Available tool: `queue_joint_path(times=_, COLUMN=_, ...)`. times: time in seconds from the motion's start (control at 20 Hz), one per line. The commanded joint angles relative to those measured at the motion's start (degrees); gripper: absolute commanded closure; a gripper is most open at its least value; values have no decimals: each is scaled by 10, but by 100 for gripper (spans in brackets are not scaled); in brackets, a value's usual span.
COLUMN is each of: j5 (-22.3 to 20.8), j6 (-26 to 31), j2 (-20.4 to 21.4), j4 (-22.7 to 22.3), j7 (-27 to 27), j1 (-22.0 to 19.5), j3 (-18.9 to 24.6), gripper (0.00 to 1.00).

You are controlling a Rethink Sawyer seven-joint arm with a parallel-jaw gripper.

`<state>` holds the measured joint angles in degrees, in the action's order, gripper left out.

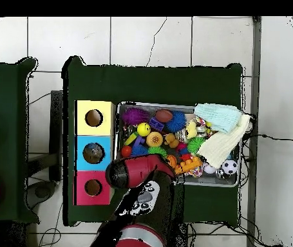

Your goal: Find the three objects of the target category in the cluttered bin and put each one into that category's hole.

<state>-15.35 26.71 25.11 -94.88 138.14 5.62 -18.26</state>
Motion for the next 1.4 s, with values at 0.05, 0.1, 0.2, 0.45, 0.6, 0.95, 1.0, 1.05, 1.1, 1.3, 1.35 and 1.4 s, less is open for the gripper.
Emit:
queue_joint_path(times=0.05, j5=-56, j6=14, j2=-32, j4=75, j7=11, j1=7, j3=-42, gripper=0)
queue_joint_path(times=0.1, j5=-61, j6=20, j2=-27, j4=78, j7=5, j1=9, j3=-45, gripper=0)
queue_joint_path(times=0.2, j5=-72, j6=33, j2=-14, j4=85, j7=-12, j1=8, j3=-49, gripper=0)
queue_joint_path(times=0.45, j5=-98, j6=43, j2=-4, j4=109, j7=-42, j1=-2, j3=-49, gripper=0)
queue_joint_path(times=0.6, j5=-117, j6=7, j2=-15, j4=107, j7=-24, j1=-1, j3=-58, gripper=0)
queue_joint_path(times=0.95, j5=-157, j6=-84, j2=-91, j4=148, j7=51, j1=1, j3=-97, gripper=0)
queue_joint_path(times=1.0, j5=-158, j6=-95, j2=-105, j4=156, j7=61, j1=0, j3=-102, gripper=0)
queue_joint_path(times=1.05, j5=-161, j6=-105, j2=-119, j4=168, j7=71, j1=2, j3=-112, gripper=0)
queue_joint_path(times=1.1, j5=-157, j6=-106, j2=-129, j4=175, j7=76, j1=2, j3=-116, gripper=0)
queue_joint_path(times=1.3, j5=-142, j6=-137, j2=-198, j4=213, j7=122, j1=11, j3=-162, gripper=0)
queue_joint_path(times=1.35, j5=-134, j6=-142, j2=-208, j4=219, j7=129, j1=15, j3=-173, gripper=0)
queue_joint_path(times=1.4, j5=-127, j6=-152, j2=-221, j4=225, j7=135, j1=16, j3=-183, gripper=0)
